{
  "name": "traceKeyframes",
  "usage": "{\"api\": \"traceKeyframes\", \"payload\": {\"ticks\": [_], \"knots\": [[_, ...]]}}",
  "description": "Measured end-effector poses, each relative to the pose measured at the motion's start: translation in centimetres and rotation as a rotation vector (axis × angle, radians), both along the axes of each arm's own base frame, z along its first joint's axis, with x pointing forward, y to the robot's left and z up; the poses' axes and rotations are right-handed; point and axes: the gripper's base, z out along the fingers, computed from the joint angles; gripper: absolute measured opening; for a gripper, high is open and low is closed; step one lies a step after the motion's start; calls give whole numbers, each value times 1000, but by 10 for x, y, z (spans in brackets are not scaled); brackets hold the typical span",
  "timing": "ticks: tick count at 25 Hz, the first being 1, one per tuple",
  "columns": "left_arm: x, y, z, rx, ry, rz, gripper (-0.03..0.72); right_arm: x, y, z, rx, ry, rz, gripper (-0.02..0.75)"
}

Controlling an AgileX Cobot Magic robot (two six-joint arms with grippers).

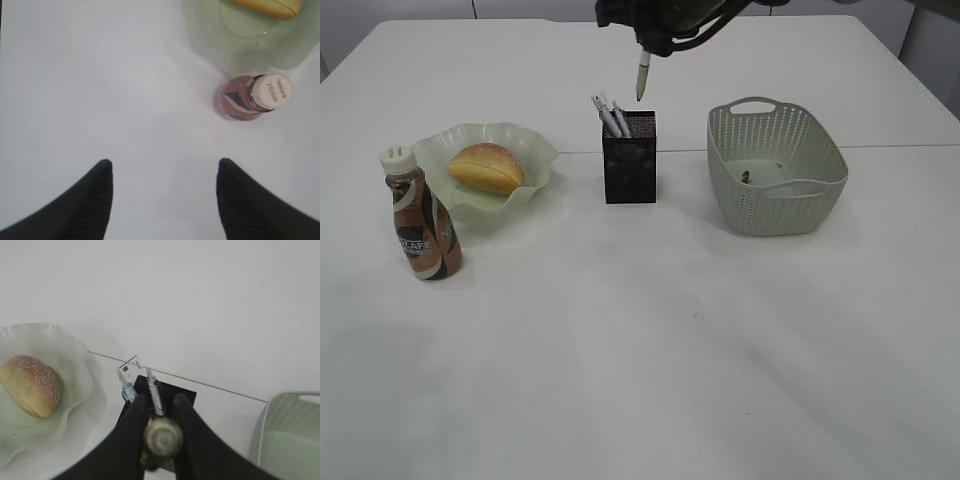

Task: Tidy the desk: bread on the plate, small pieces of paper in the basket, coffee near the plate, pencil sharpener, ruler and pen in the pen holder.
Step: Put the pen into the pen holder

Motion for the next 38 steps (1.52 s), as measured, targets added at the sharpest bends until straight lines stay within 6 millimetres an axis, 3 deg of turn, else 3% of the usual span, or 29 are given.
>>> {"api": "traceKeyframes", "payload": {"ticks": [6,21,38], "knots": [[0,0,0,1,0,0,468,18,8,-20,3,-3,0,132],[0,0,0,2,0,0,468,31,10,-56,-18,29,-1,132],[0,0,0,-4,0,0,468,34,2,-56,-56,18,-15,132]]}}
